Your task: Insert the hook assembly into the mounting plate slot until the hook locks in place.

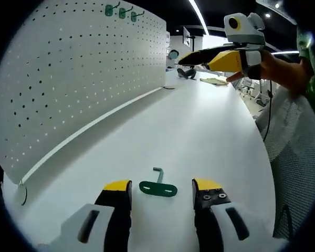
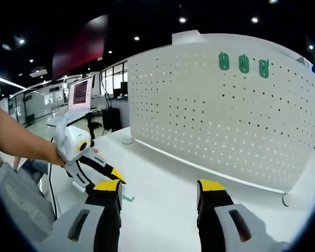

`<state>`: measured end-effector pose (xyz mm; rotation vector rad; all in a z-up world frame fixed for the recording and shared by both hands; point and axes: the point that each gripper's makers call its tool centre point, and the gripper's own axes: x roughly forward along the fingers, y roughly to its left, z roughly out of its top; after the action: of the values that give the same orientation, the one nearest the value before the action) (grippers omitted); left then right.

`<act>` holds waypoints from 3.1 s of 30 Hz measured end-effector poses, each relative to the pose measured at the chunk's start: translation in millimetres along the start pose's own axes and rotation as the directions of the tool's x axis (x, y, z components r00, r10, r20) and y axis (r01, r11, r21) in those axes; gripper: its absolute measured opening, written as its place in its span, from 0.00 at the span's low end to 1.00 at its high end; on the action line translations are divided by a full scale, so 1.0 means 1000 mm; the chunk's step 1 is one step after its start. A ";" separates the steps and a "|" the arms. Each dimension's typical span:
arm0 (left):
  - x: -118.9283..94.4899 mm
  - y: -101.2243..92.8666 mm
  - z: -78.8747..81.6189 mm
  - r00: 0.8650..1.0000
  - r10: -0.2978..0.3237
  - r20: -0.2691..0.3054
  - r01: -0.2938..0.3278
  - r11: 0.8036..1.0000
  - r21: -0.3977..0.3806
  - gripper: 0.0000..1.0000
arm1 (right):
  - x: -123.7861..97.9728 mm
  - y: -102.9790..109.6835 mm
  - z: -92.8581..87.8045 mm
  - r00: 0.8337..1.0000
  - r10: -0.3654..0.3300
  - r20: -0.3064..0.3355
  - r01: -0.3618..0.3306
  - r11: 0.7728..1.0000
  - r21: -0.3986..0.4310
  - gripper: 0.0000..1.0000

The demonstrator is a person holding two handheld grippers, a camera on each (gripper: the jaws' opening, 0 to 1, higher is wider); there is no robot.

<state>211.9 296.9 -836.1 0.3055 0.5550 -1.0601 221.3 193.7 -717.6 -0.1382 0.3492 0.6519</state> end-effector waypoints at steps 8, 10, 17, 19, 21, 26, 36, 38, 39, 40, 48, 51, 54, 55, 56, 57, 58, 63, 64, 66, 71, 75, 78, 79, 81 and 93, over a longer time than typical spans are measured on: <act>0.004 -0.001 -0.003 1.000 -0.030 -0.001 0.030 1.000 -0.003 0.43 | 0.001 -0.001 -0.001 1.000 -0.007 -0.007 0.007 1.000 0.003 0.58; 0.004 0.000 -0.003 1.000 -0.029 -0.003 0.029 1.000 -0.004 0.42 | 0.001 -0.001 -0.001 1.000 -0.007 -0.008 0.007 1.000 0.002 0.58; 0.002 0.001 -0.008 0.999 -0.031 -0.013 0.031 1.000 -0.002 0.35 | 0.002 0.001 -0.003 1.000 -0.003 -0.013 0.003 1.000 0.001 0.58; 0.002 0.002 -0.008 1.000 -0.027 -0.013 0.027 1.000 -0.005 0.32 | 0.002 0.001 -0.003 1.000 -0.002 -0.014 0.002 1.000 0.002 0.58; 0.003 0.002 -0.008 1.000 -0.023 -0.010 0.023 1.000 -0.009 0.31 | 0.002 0.001 -0.003 1.000 -0.002 -0.013 0.002 1.000 -0.001 0.58; 0.003 0.004 -0.007 1.000 -0.008 -0.005 0.008 1.000 -0.010 0.31 | 0.002 0.001 -0.002 1.000 -0.001 -0.012 0.001 1.000 0.000 0.58; -0.003 0.002 -0.001 1.000 0.013 0.022 -0.013 1.000 0.010 0.30 | 0.003 0.004 -0.003 1.000 0.012 -0.016 -0.012 1.000 -0.003 0.57; -0.004 0.002 0.001 1.000 0.015 0.026 -0.015 1.000 0.011 0.30 | 0.003 0.005 -0.003 1.000 0.017 -0.017 -0.017 1.000 -0.005 0.57; -0.005 0.001 0.002 0.999 0.015 0.031 -0.016 1.000 0.017 0.30 | 0.003 0.005 -0.003 1.000 0.019 -0.016 -0.019 1.000 -0.007 0.57; -0.006 0.000 0.004 0.999 0.016 0.034 -0.016 1.000 0.017 0.30 | 0.003 0.006 -0.003 1.000 0.020 -0.017 -0.020 1.000 -0.007 0.57; -0.017 -0.009 0.023 0.997 0.016 0.072 -0.021 0.998 0.063 0.29 | -0.001 0.005 0.001 0.999 0.034 -0.009 -0.034 0.999 0.001 0.55; -0.024 -0.013 0.034 0.995 0.016 0.096 -0.025 0.995 0.093 0.29 | -0.002 0.007 0.002 0.999 0.045 -0.005 -0.044 0.999 0.011 0.54; -0.031 -0.019 0.047 0.993 0.014 0.116 -0.029 0.992 0.127 0.29 | -0.003 0.009 0.005 0.999 0.055 -0.002 -0.055 0.998 0.006 0.53; -0.033 -0.021 0.052 0.992 0.014 0.124 -0.031 0.990 0.139 0.29 | -0.003 0.010 0.006 0.998 0.058 -0.001 -0.058 0.998 0.008 0.53; -0.035 -0.023 0.056 0.991 0.012 0.133 -0.032 0.988 0.150 0.29 | -0.004 0.011 0.007 0.998 0.064 0.003 -0.064 0.998 0.016 0.53; -0.038 -0.025 0.063 0.989 0.011 0.147 -0.036 0.985 0.168 0.29 | -0.005 0.012 0.008 0.998 0.068 0.006 -0.068 0.997 0.021 0.53; -0.041 -0.027 0.067 0.988 0.011 0.155 -0.039 0.983 0.178 0.29 | -0.006 0.013 0.009 0.997 0.074 0.010 -0.074 0.997 0.027 0.53; -0.055 -0.036 0.092 0.977 0.004 0.211 -0.054 0.972 0.230 0.29 | -0.016 0.015 0.016 0.994 0.103 0.028 -0.105 0.992 0.071 0.52; -0.059 -0.039 0.099 0.974 0.001 0.225 -0.058 0.968 0.246 0.29 | -0.018 0.015 0.018 0.994 0.108 0.033 -0.111 0.991 0.081 0.51; -0.066 -0.044 0.109 0.970 -0.003 0.243 -0.064 0.961 0.269 0.29 | -0.023 0.015 0.021 0.992 0.122 0.037 -0.125 0.987 0.100 0.50; -0.081 -0.056 0.132 0.957 -0.025 0.291 -0.075 0.942 0.327 0.29 | -0.038 0.019 0.036 0.981 0.181 0.072 -0.192 0.964 0.184 0.47; -0.091 -0.066 0.148 0.945 -0.044 0.323 -0.079 0.930 0.359 0.29 | -0.047 0.022 0.049 0.967 0.233 0.107 -0.252 0.937 0.241 0.45; -0.099 -0.073 0.161 0.934 -0.058 0.353 -0.086 0.922 0.378 0.29 | -0.056 0.032 0.060 0.941 0.314 0.125 -0.337 0.898 0.283 0.44; -0.101 -0.075 0.164 0.931 -0.063 0.361 -0.085 0.921 0.379 0.29 | -0.058 0.034 0.063 0.933 0.333 0.137 -0.359 0.884 0.300 0.44; -0.105 -0.079 0.169 0.923 -0.077 0.377 -0.080 0.919 0.385 0.29 | -0.063 0.040 0.068 0.910 0.388 0.146 -0.414 0.850 0.326 0.43; -0.121 -0.106 0.198 0.890 -0.154 0.430 -0.068 0.886 0.458 0.29 | -0.086 0.069 0.078 0.773 0.603 0.194 -0.616 0.644 0.454 0.29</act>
<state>128.9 239.5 -602.1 0.4457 -0.1294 -1.2568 136.9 217.9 -615.1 0.5175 0.5381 1.2186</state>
